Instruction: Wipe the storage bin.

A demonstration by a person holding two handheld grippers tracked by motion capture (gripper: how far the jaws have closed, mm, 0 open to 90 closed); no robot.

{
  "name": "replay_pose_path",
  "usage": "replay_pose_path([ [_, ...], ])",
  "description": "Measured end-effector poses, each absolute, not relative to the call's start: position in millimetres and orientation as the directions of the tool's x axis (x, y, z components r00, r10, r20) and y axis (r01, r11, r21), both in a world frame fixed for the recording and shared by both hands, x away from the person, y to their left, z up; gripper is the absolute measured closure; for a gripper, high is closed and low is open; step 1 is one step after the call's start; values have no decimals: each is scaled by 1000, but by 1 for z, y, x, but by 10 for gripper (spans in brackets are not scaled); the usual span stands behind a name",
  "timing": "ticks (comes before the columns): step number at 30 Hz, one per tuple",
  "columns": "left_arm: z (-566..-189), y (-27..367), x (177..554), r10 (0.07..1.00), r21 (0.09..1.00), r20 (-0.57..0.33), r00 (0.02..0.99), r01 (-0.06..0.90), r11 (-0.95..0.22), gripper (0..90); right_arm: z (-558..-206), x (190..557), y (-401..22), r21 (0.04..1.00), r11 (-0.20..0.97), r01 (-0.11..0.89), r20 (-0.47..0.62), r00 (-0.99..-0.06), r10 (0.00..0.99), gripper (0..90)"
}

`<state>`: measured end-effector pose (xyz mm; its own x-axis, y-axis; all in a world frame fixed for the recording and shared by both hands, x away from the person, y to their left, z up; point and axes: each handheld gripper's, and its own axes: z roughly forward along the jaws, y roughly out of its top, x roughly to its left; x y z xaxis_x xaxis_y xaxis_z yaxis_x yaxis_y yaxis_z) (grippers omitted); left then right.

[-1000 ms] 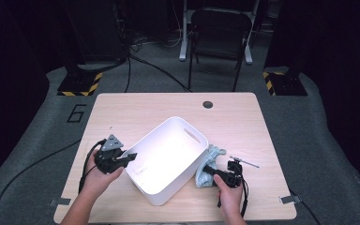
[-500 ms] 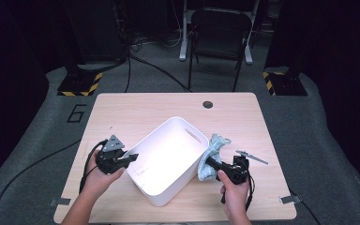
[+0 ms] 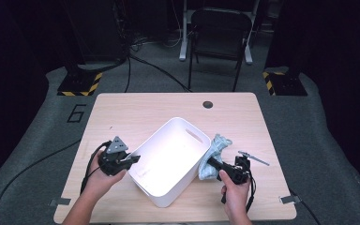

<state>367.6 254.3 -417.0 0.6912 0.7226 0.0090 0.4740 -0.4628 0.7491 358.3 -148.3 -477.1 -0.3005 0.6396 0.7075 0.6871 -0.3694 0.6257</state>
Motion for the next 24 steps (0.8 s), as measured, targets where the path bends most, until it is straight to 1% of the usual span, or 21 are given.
replay_pose_path([
  [3,-418,253,367,729,757,17,685,467,-457,784,-484,360,-148,614,-360,702,706,-286,648,663],
  [4,-418,253,367,726,754,22,688,465,-463,784,-487,360,-147,583,-361,728,717,-253,650,664],
  [5,-417,253,367,722,751,19,692,467,-467,785,-491,361,-146,579,-353,735,712,-246,657,664],
  [11,-418,253,367,736,757,18,677,471,-453,786,-517,370,-139,552,-268,790,655,-212,725,665],
  [13,-417,253,366,742,751,1,671,489,-444,786,-523,372,-140,527,-268,806,669,-199,716,665],
  [15,-417,252,366,748,754,7,664,488,-440,786,-523,372,-140,527,-277,803,674,-196,713,666],
  [19,-417,251,366,760,756,-14,650,504,-418,784,-523,372,-140,531,-278,800,669,-195,718,666],
  [23,-416,248,365,763,743,16,647,503,-442,804,-520,371,-139,526,-287,801,673,-185,716,668],
  [24,-415,247,364,761,738,25,649,501,-451,809,-519,370,-140,541,-278,794,664,-200,721,669],
])
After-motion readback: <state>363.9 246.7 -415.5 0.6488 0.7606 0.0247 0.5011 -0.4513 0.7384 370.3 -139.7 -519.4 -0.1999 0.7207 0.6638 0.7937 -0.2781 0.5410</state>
